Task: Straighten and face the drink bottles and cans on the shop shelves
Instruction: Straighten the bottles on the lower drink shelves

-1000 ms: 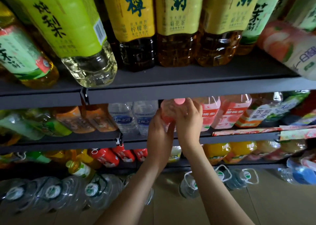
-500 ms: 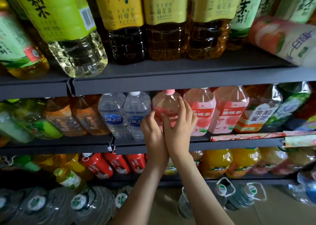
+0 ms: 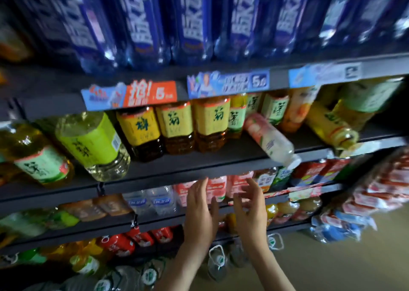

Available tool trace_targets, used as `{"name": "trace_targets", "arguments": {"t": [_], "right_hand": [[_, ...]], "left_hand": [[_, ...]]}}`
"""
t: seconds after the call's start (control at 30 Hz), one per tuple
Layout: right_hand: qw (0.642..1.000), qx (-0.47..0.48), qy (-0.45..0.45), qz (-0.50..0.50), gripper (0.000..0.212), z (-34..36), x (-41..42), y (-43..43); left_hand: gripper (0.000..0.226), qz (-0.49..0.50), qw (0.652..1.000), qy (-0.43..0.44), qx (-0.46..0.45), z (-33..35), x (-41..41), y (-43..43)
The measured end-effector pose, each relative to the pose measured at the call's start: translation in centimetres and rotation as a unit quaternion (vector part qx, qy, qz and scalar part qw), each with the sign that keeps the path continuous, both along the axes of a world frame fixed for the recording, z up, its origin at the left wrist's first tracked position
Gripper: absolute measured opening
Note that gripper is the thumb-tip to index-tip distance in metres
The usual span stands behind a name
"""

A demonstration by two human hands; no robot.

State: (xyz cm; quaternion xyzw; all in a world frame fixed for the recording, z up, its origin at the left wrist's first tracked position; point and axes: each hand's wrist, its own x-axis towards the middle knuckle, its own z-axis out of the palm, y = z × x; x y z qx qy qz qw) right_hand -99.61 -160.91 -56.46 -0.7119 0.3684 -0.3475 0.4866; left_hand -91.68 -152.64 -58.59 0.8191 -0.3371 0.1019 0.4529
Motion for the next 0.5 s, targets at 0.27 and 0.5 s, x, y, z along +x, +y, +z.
{"name": "trace_targets", "arguments": {"t": [0.27,0.5], "right_hand": [[0.994,0.052,0.079,-0.063,0.06,11.9,-7.0,-8.3],[0.967,-0.038,0.239,0.079,0.047,10.9,-5.2,-14.4]], "left_hand": [[0.06,-0.101,0.988,0.063,0.102,13.9,-5.7,-7.3],[0.07,-0.131,0.978,0.068,0.15,12.8,-4.8,-15.1]]}}
